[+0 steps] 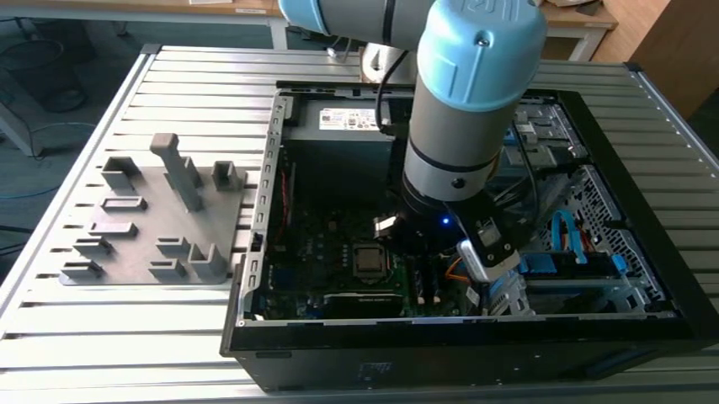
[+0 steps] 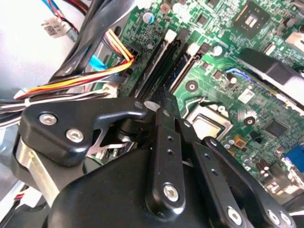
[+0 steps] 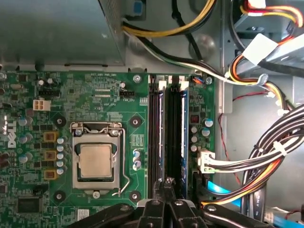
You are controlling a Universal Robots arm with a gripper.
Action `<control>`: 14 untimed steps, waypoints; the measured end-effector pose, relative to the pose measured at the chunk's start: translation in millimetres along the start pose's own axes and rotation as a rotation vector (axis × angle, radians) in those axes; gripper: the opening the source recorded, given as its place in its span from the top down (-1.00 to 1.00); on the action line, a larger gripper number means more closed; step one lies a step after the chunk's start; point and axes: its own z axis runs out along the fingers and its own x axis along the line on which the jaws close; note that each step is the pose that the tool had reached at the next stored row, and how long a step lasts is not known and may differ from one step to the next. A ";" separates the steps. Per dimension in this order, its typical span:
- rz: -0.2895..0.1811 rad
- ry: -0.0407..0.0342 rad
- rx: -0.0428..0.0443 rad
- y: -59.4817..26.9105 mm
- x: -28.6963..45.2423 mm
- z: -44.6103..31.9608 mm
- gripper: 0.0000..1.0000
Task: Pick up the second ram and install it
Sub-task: 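Press down the second ram until it locks into place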
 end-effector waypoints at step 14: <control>0.000 -0.0007 -0.0013 17.7 -0.6 -15.8 0.80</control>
